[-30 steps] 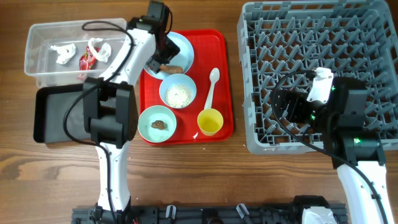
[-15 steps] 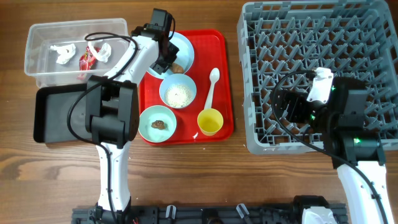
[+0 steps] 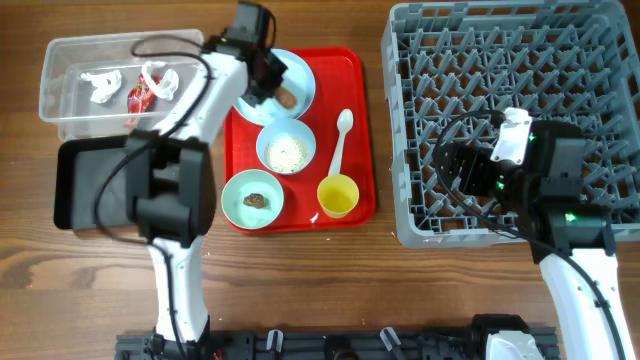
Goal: Sort waste into correct bins and load items into the dishwasher rack
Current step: 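Grasp the brown sausage on the white plate with the left gripper, then drop the sausage onto the black tray with the left gripper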
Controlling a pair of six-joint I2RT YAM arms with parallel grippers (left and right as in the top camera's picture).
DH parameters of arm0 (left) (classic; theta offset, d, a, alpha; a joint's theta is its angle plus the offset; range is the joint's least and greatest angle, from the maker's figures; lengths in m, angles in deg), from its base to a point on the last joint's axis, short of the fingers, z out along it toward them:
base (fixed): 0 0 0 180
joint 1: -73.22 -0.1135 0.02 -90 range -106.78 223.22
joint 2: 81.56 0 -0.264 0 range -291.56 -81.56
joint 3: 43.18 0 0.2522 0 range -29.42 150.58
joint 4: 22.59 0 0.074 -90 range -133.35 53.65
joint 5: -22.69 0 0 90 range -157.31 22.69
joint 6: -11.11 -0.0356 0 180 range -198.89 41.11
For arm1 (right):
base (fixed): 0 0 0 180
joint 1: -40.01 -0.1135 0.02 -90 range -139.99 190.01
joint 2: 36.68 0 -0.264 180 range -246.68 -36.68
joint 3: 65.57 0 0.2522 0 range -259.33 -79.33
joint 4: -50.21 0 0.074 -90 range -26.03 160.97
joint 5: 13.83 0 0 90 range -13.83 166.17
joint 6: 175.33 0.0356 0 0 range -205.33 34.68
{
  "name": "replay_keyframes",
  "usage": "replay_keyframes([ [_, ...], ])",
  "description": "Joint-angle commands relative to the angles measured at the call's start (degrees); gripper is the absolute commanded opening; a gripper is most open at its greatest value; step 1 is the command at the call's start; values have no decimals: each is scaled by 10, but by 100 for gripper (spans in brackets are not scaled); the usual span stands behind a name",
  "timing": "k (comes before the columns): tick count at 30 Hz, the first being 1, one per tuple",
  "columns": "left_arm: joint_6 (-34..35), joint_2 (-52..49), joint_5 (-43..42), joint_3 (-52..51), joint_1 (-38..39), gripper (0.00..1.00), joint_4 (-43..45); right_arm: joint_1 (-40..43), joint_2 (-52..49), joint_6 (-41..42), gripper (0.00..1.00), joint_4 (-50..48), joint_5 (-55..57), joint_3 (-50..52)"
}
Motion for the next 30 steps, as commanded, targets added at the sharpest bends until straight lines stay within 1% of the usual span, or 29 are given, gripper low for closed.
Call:
replay_keyframes([
  [1,-74,147,42,35,-30,13,-31,-3,-13,5,100,-1,-12,-14],
  [4,-74,202,107,35,-57,14,-89,-3,-17,4,100,0,-11,-14],
  [6,-73,237,150,35,-87,14,-147,-3,-17,4,100,0,-11,-14],
  [8,-67,258,176,35,-123,13,-202,-3,-17,4,100,-1,-11,-14],
  [11,-57,267,184,35,-183,12,-271,-3,-17,4,100,-1,-11,-14],
  [14,2,261,183,16,-247,13,-322,-3,-17,5,100,-1,-11,-14],
  [16,32,259,183,-17,-278,16,-328,-3,-17,4,100,-2,-11,-14],
  [19,68,257,183,-89,-311,18,-304,-3,-17,5,100,-1,-12,-14],
  [23,99,257,170,-208,-335,20,-222,-3,-17,18,100,0,-12,-14],
  [25,99,257,159,-273,-340,21,-157,-3,-17,22,100,-1,-12,-14],
  [26,99,257,153,-313,-340,22,-113,-3,-17,22,100,-1,-12,-14],
  [30,99,257,151,-419,-340,28,5,-3,-17,22,100,1,-12,-14],
])
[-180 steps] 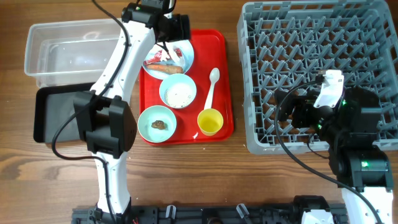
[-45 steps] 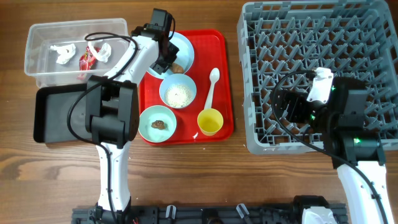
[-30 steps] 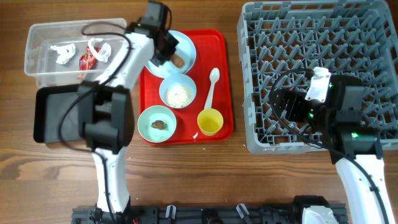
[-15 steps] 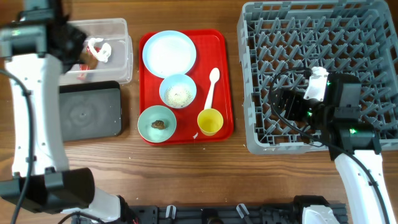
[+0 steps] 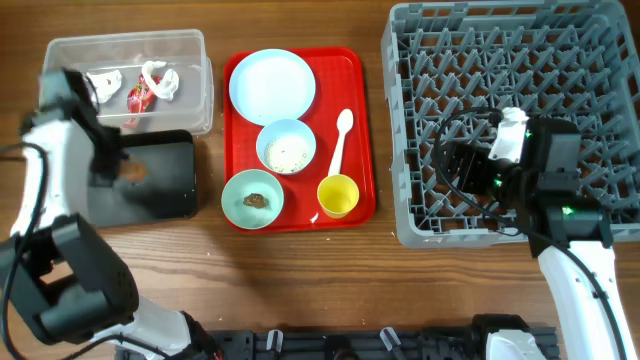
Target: Sort waste into correct bins and load items into the dishwasher rack
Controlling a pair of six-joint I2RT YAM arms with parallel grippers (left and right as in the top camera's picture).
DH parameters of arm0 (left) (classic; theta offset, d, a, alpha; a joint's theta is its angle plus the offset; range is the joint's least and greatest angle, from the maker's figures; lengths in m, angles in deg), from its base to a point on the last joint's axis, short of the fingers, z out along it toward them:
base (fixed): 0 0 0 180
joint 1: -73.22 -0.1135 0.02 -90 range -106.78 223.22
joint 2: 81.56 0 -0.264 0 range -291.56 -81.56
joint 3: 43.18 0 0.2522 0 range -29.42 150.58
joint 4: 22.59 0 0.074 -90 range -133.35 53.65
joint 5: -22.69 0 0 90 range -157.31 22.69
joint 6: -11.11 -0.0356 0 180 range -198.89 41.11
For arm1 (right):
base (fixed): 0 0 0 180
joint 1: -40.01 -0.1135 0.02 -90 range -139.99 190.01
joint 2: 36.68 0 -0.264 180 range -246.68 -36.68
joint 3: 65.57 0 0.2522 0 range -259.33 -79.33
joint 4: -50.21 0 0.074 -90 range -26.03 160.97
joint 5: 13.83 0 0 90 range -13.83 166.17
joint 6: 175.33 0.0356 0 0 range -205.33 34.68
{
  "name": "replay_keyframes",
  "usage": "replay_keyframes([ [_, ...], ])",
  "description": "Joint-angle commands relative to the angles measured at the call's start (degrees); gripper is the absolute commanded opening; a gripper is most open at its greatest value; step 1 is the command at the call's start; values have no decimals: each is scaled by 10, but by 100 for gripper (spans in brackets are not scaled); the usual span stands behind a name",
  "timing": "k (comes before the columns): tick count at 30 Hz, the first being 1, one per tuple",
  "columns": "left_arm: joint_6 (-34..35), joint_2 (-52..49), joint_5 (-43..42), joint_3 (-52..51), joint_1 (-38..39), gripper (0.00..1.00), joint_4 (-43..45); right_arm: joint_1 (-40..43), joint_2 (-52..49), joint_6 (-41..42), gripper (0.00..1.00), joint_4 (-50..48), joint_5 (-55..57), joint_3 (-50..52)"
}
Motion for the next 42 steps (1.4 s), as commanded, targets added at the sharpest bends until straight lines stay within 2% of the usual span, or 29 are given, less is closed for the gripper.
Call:
replay_keyframes([
  [1,18,1,-6,-94,-2,31,78,-3,-2,9,100,1,-12,-14],
  [4,18,1,-5,-135,-2,35,119,-3,-2,9,100,1,-12,-14],
  [11,9,2,-8,-132,-2,45,125,-3,-2,9,100,1,-12,-14],
  [17,-110,35,-49,-77,-1,54,104,-3,-2,10,100,0,-12,-14],
  [20,-181,68,-75,-51,1,62,97,-3,-2,10,100,-1,-12,-14],
  [22,-235,94,-108,-41,2,68,99,-3,-2,11,100,-1,-12,-14],
  [25,-295,125,-178,-33,2,69,103,-3,-2,23,100,-1,-12,-14],
  [28,-372,154,-282,-33,14,80,125,-3,-2,23,100,-4,-12,-14],
  [30,-411,169,-329,-33,35,83,134,-3,-2,24,100,-9,-12,-14],
  [33,-425,176,-336,-30,84,84,139,-3,-2,41,100,-14,-12,-14],
  [37,-450,167,-330,7,184,78,138,-3,-2,50,100,-16,-12,-14],
  [42,-476,117,-203,153,303,78,57,-3,-2,51,100,-19,-12,-14],
])
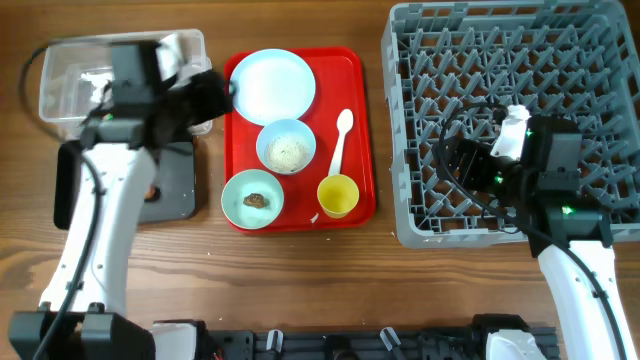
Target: Sort waste into correct bins and load items into the dishwasher rack
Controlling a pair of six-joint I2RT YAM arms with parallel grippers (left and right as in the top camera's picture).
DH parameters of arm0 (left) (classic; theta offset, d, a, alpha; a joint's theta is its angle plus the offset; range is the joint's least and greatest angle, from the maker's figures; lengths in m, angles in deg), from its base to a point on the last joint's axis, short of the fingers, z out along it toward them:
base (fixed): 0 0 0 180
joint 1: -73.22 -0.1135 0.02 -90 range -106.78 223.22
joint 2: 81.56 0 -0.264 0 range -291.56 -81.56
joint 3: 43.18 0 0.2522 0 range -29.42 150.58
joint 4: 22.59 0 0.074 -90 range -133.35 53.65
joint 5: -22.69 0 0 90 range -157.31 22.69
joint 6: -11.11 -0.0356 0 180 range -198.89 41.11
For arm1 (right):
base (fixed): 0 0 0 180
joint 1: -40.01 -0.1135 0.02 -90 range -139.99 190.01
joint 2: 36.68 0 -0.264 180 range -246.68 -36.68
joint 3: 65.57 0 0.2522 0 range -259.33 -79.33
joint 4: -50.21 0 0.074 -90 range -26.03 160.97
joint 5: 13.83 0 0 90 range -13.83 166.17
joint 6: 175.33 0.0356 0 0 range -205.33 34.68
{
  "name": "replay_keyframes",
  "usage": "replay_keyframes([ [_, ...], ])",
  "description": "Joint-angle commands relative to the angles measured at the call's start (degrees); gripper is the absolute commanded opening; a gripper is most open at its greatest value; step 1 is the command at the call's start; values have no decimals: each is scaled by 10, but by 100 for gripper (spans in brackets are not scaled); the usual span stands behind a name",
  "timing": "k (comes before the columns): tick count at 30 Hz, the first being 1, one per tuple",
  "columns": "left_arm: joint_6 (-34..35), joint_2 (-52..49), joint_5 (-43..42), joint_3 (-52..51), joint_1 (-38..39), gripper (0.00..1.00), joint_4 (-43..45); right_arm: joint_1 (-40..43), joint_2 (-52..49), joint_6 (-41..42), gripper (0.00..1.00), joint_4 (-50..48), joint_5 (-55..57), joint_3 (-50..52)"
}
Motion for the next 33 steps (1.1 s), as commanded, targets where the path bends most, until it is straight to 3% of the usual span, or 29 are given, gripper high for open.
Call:
replay_keyframes([
  [1,-61,-56,117,151,90,79,-71,-3,-2,12,100,-3,-12,-14],
  [6,-115,-170,150,287,133,88,-185,-3,-2,12,100,-1,-12,-14],
  [14,-229,-319,115,302,128,88,-274,-3,-2,12,100,5,-12,-14],
  [26,-213,-409,116,301,128,72,-290,-3,-2,12,100,16,-12,-14],
  [33,-206,-413,115,300,128,69,-282,-3,-2,12,100,16,-14,-14],
])
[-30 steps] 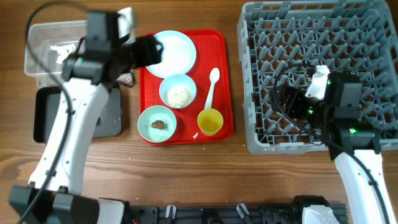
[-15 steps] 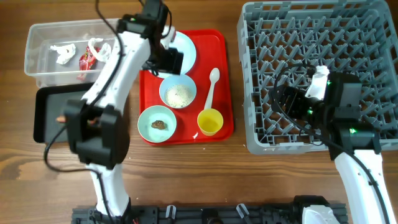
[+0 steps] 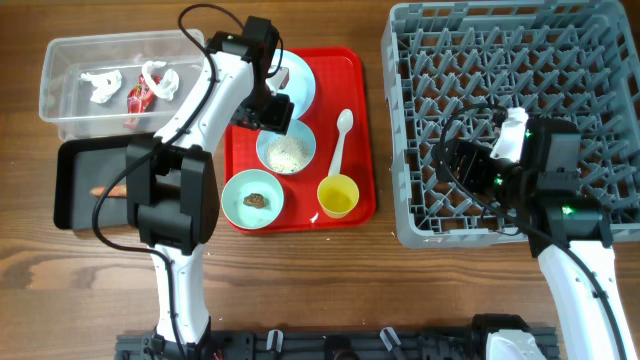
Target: Sort waste into correct bins and load items into the dishwasher rack
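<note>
My left gripper (image 3: 272,112) hangs over the red tray (image 3: 362,120), between the pale blue plate (image 3: 302,78) and the bowl of rice (image 3: 290,152). Its jaws are hidden from above. On the tray also stand a bowl with a brown scrap (image 3: 252,198), a yellow cup (image 3: 338,195) and a white spoon (image 3: 341,135). The black bin (image 3: 75,160) holds an orange-brown scrap (image 3: 108,190). My right gripper (image 3: 450,168) sits over the grey dishwasher rack (image 3: 520,60), with its jaw state unclear.
A clear plastic bin (image 3: 60,85) with white and red wrappers stands at the back left, touching the black bin. The left arm's links cross over the black bin's right side. The rack fills the right of the table.
My left gripper has moved right from the tray's left edge by the clear bin to above the tray, between plate and rice bowl. The right arm has not moved.
My left gripper was at the plate, where a brown scrap lay. Then it was over the black bin, the plate was bare and a scrap lay in the bin. Then it stood at the tray's left edge, and now over the tray.
</note>
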Controlling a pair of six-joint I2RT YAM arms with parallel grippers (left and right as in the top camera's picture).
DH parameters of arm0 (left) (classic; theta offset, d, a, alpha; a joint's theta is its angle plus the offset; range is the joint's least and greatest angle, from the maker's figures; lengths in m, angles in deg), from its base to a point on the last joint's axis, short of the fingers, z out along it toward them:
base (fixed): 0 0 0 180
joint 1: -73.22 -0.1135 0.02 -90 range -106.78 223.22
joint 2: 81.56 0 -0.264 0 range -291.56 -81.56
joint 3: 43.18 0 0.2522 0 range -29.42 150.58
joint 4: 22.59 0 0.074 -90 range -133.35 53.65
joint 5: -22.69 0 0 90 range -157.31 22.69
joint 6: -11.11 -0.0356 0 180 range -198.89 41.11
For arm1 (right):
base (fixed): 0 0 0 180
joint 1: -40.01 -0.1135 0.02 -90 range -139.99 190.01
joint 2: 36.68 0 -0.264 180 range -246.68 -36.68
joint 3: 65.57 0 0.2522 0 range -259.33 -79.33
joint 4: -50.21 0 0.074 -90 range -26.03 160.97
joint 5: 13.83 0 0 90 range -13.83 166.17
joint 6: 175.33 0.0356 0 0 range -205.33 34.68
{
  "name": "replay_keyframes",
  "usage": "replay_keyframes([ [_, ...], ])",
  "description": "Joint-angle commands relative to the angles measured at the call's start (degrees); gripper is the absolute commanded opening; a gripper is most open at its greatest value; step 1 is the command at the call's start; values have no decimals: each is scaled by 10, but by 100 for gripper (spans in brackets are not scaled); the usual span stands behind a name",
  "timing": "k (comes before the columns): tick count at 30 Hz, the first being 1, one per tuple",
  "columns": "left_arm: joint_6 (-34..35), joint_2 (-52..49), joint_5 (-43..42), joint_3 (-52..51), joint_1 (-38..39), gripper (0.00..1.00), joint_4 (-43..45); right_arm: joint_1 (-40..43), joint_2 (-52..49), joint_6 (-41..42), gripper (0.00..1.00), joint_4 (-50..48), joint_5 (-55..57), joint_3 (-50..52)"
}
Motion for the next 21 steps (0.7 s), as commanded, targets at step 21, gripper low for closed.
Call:
replay_keyframes([
  [21,83,72,-16,5,-55,68,11,-156,-145,-11,100,-96,-65,-184],
])
